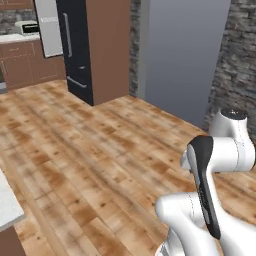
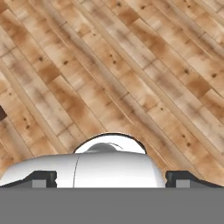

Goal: Retrieve the butter from the fridge and place it on a plate on the dining table. Then retrieve the butter knife by the fridge and place it near the plate.

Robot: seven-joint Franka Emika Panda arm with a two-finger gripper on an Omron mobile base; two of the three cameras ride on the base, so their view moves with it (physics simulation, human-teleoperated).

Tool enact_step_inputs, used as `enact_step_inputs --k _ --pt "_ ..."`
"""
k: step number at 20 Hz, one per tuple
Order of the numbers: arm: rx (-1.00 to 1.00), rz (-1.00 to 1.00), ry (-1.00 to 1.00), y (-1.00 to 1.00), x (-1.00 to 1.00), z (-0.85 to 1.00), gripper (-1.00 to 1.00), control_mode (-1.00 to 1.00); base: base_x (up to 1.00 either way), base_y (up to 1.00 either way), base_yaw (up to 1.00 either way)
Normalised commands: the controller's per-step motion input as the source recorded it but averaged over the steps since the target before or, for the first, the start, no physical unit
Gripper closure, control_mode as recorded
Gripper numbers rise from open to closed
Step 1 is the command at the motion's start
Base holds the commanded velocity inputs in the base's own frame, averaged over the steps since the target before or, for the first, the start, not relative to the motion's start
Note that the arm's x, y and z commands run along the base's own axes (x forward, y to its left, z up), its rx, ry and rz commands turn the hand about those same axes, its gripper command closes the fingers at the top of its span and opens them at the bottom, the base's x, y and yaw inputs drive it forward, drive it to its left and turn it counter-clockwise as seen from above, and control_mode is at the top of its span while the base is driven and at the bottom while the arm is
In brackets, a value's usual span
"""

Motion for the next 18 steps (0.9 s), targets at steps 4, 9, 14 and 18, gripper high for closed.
enact_step_inputs --k 4,9,14,18 --pt "0.00 0.00 0.00 0.00 0.00 0.00 -1.00 1.00 1.00 -0.71 0.28" --pt "0.00 0.00 0.00 0.00 0.00 0.00 -1.00 1.00 1.00 -0.72 0.33" --pt "0.00 0.00 0.00 0.00 0.00 0.00 -1.00 1.00 1.00 -0.25 0.26" --pt "0.00 0.00 0.00 0.00 0.00 0.00 -1.00 1.00 1.00 0.31 0.07"
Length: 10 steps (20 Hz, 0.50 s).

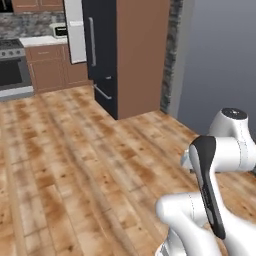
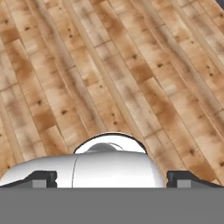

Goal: Retrieve the butter from the fridge and place it on a plate on the dining table. Then retrieve the butter knife by the fridge and place it near the plate.

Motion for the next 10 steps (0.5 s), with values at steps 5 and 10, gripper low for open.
enact_step_inputs --k 5,10 --pt "0.00 0.00 0.00 0.00 0.00 0.00 -1.00 1.00 1.00 0.75 0.14" --pt "0.00 0.00 0.00 0.00 0.00 0.00 -1.00 1.00 1.00 0.79 0.09"
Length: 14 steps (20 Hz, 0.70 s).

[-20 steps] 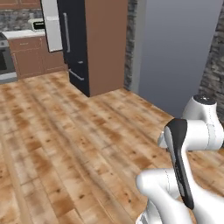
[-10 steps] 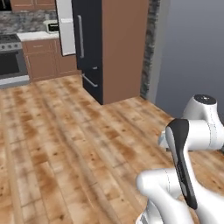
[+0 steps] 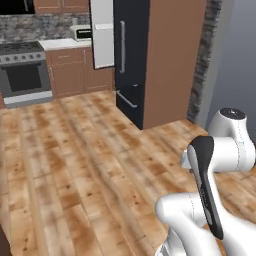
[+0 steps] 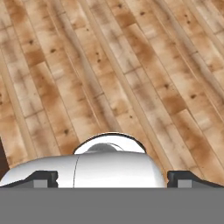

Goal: Retrieve the butter from the fridge and place it on a plate on the dining table. Then retrieve the butter knife by the fridge and place it near the plate.

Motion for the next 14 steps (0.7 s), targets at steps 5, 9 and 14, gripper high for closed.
enact_step_inputs --k 5,9,14 --pt "0.00 0.00 0.00 0.00 0.00 0.00 -1.00 1.00 1.00 0.34 0.02" --pt "0.00 0.00 0.00 0.00 0.00 0.00 -1.00 1.00 1.00 0.37 0.06" --pt "0.00 0.00 0.00 0.00 0.00 0.00 -1.00 1.00 1.00 0.40 0.16"
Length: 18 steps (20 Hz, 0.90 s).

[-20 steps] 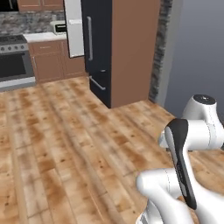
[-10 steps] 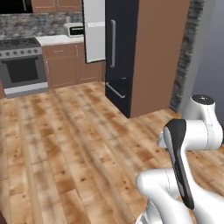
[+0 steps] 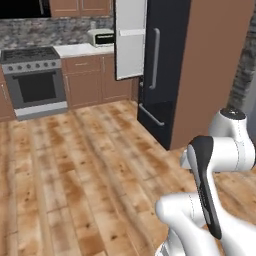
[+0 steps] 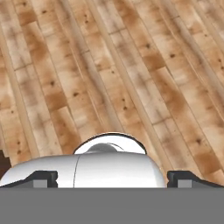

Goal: Retrieve the butter from the fridge and place it on a plate on the dining table. Then retrieve the butter knife by the fridge and place it near the plate.

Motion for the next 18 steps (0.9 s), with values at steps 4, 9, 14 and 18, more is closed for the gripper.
enact_step_inputs --k 4,9,14,18 --pt "0.00 0.00 0.00 0.00 0.00 0.00 -1.00 1.00 1.00 0.25 0.31" --pt "0.00 0.00 0.00 0.00 0.00 0.00 -1.00 1.00 1.00 0.09 0.30" --pt "0.00 0.00 0.00 0.00 0.00 0.00 -1.00 1.00 1.00 0.15 0.22" --pt "0.00 0.00 0.00 0.00 0.00 0.00 -1.00 1.00 1.00 0.23 0.06"
